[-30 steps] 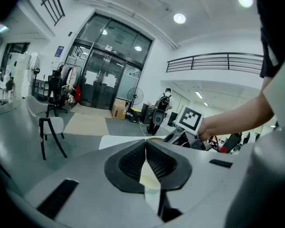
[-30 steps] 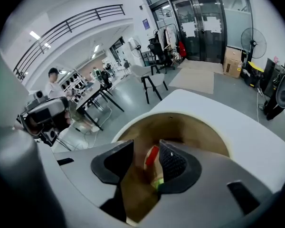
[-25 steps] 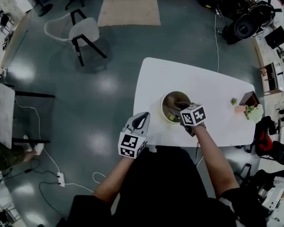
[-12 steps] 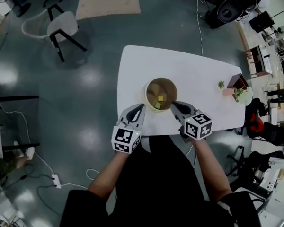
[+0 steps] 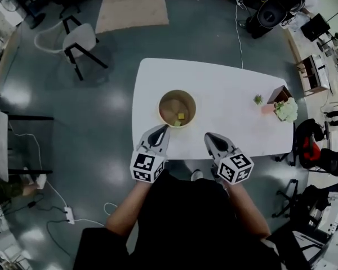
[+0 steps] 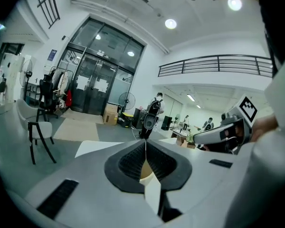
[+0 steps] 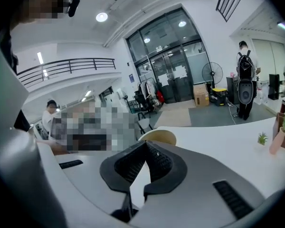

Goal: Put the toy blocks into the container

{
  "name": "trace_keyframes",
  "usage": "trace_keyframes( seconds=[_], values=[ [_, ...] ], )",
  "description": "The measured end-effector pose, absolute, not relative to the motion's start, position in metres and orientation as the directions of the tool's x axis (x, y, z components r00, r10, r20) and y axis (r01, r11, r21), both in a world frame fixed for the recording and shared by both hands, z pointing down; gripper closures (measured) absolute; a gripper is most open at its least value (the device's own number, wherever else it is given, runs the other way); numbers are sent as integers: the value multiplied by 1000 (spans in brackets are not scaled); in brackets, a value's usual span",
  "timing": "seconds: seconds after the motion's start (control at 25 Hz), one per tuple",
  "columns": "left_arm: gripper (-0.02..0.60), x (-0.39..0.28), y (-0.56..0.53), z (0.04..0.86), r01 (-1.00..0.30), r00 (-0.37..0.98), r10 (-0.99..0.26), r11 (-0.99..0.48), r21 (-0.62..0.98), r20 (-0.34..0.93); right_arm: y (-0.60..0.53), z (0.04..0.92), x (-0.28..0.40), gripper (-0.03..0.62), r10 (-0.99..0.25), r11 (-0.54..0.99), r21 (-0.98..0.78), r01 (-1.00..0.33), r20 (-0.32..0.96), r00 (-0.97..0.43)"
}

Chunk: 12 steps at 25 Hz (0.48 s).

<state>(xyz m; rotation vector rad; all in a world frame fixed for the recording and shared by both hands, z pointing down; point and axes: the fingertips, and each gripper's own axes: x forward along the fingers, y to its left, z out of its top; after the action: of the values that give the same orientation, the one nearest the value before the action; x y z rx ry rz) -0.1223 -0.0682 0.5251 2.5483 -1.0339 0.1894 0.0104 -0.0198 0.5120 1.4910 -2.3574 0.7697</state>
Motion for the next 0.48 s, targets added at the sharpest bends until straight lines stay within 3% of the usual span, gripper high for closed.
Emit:
trace_keyframes(
  seconds=[0.48],
  values=[
    [575, -27, 29, 502, -764, 645, -718, -603, 229, 261, 63, 471, 172, 594, -885, 277, -211, -937, 323, -334]
  ],
)
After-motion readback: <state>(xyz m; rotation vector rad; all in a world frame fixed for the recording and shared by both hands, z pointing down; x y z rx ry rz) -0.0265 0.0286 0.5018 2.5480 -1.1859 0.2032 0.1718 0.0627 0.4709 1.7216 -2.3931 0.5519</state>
